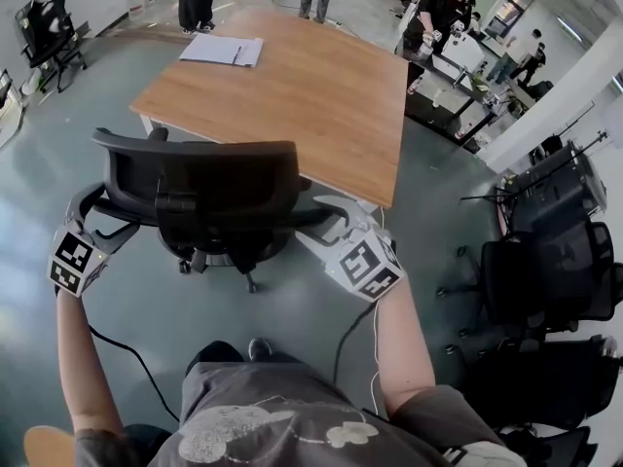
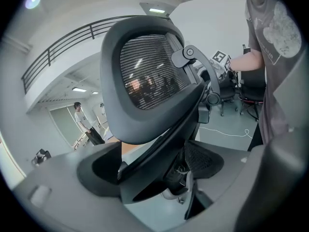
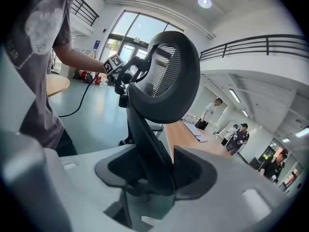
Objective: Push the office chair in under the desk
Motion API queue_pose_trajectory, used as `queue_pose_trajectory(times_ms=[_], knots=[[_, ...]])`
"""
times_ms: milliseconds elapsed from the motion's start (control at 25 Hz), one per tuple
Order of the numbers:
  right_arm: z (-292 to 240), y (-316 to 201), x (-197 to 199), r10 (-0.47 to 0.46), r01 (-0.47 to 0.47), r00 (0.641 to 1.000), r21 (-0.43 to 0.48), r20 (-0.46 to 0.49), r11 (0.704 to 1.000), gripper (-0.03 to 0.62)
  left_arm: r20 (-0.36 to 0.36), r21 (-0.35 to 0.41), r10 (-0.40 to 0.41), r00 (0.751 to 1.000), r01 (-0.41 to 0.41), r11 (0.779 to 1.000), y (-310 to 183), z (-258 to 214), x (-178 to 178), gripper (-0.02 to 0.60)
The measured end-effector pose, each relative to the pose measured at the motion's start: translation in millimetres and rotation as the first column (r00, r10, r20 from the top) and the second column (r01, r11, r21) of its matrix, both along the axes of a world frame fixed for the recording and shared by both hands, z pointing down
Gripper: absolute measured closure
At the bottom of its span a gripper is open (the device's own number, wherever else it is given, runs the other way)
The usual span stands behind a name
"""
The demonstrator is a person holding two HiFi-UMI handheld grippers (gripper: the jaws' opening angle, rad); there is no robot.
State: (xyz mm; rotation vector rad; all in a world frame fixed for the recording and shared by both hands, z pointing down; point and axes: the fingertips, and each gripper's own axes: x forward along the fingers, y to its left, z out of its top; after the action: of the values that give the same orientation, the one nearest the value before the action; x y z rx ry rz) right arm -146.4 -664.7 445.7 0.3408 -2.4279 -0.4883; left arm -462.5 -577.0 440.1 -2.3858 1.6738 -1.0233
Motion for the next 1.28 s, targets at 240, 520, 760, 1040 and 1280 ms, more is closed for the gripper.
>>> queue_pose_trajectory(times_ms=[240,520,760,1040,1280], knots=[[-5,-22,-36,0.027,-0.026,0.999,-0.038,0.036,0.999,0.379,0.024,-0.053,0.037,0.999,-0.036,0.998,-54,2,-39,0.129],[-4,-11,-52,0.113,-0.111,0.993,-0.066,0.028,0.992,0.382,0.01,-0.045,0.117,0.993,-0.116,0.992,-70,2,-56,0.123],[-7,-10,-62,0.205,-0.203,0.979,-0.074,0.015,0.976,0.375,0.009,-0.014,0.179,0.984,-0.179,0.984,-86,-3,-67,0.121],[-8,-17,-70,0.287,-0.285,0.957,-0.073,0.028,0.956,0.362,0.008,0.02,0.225,0.974,-0.225,0.974,-106,-6,-74,0.112],[-16,-53,-72,0.347,-0.343,0.937,-0.07,0.045,0.937,0.345,0.011,0.036,0.249,0.968,-0.249,0.968,-145,-16,-77,0.112]])
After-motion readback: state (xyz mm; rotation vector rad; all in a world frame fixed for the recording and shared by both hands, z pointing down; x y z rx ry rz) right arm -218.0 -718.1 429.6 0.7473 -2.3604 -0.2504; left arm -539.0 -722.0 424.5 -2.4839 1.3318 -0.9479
